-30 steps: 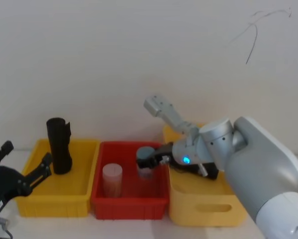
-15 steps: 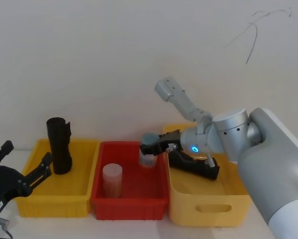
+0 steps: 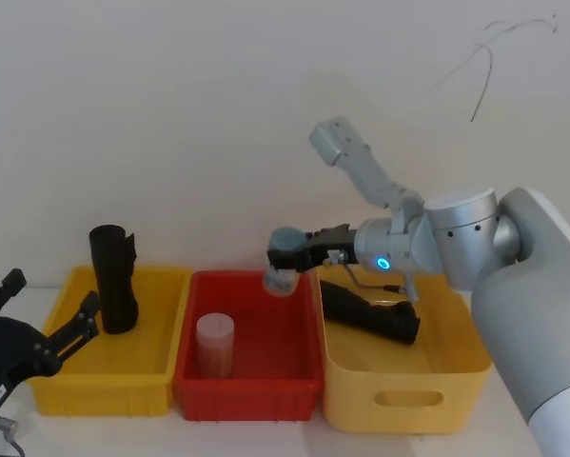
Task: Pick up the garbage bag with the one hand and transfer it to the other hand.
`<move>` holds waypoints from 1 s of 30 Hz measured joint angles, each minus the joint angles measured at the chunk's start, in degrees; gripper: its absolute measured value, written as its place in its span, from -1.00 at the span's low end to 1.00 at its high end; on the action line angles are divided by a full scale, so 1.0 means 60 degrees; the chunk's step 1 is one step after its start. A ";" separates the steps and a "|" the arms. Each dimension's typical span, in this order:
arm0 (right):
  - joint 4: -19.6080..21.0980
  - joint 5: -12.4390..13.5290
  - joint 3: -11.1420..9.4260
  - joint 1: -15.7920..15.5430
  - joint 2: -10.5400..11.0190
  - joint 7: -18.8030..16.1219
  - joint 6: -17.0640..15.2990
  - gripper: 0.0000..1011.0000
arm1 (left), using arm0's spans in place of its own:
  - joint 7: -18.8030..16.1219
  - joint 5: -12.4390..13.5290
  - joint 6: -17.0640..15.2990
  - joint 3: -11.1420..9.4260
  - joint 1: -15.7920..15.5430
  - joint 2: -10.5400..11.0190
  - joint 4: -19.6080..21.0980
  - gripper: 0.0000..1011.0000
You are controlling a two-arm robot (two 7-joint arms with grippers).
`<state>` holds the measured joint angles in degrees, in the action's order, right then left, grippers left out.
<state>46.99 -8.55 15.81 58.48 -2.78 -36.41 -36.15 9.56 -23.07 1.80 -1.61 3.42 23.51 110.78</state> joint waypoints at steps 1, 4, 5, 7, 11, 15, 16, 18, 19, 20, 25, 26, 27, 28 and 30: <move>0.0034 0.0016 -0.0026 0.0000 0.0007 0.0002 -0.0005 0.31 | 0.0000 0.0000 0.0000 0.0000 0.0000 -0.0001 0.0000 0.98; 0.0111 0.0116 -0.0163 0.0038 0.0036 0.0087 -0.0022 0.31 | 0.0000 0.0000 0.0000 0.0000 0.0000 0.0000 0.0000 0.98; 0.0111 0.0116 -0.0163 0.0038 0.0036 0.0087 -0.0022 0.31 | 0.0000 0.0000 0.0000 0.0000 0.0000 0.0000 0.0000 0.98; 0.0121 0.0170 -0.0278 0.0098 0.0058 0.0184 -0.0020 0.31 | 0.0000 0.0001 0.0000 0.0000 0.0000 -0.0001 0.0000 0.98; 0.0066 0.0286 -0.0528 0.0261 0.0111 0.0453 0.0028 0.31 | 0.0000 0.0000 0.0000 0.0000 0.0000 -0.0001 0.0000 0.98; -0.0103 0.0370 -0.0743 0.0422 0.0163 0.0740 0.0124 0.31 | 0.0000 0.0000 0.0000 0.0000 0.0000 0.0000 0.0000 0.98; -0.0152 0.0385 -0.0785 0.0477 0.0180 0.0800 0.0147 0.31 | 0.0000 0.0000 0.0000 0.0000 0.0000 0.0000 0.0000 0.98; -0.0374 0.0436 -0.0948 0.0607 0.0218 0.1009 0.0227 0.31 | 0.0000 0.0001 0.0000 -0.0001 0.0000 0.0000 0.0000 0.98; -0.0436 0.0452 -0.0993 0.0648 0.0234 0.1071 0.0255 0.31 | 0.0000 0.0000 0.0000 0.0000 0.0000 0.0000 0.0000 0.98; -0.0501 0.0464 -0.1038 0.0693 0.0250 0.1133 0.0284 0.31 | 0.0000 0.0000 0.0000 -0.0001 0.0000 0.0000 0.0000 0.98; -0.1038 0.0545 -0.1317 0.0990 0.0386 0.1554 0.0481 0.31 | 0.0000 0.0001 0.0000 0.0000 0.0000 -0.0001 0.0000 0.98; -0.1101 0.0557 -0.1343 0.1018 0.0406 0.1616 0.0505 0.31 | 0.0000 0.0001 0.0000 0.0000 0.0000 0.0000 0.0000 0.98; -0.1206 0.0568 -0.1391 0.1068 0.0444 0.1699 0.0534 0.31 | 0.0000 0.0000 0.0000 0.0000 0.0000 0.0000 0.0000 0.98; -0.1276 0.0572 -0.1416 0.1094 0.0468 0.1742 0.0544 0.31 | 0.0000 0.0000 0.0000 0.0000 0.0000 0.0000 0.0000 0.98; -0.1374 0.0578 -0.1449 0.1117 0.0506 0.1823 0.0558 0.31 | 0.0000 0.0000 0.0000 0.0000 0.0000 0.0000 0.0000 0.98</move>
<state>38.75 -5.09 7.11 65.18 0.26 -25.47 -32.80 9.56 -23.07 1.80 -1.61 3.42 23.51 110.78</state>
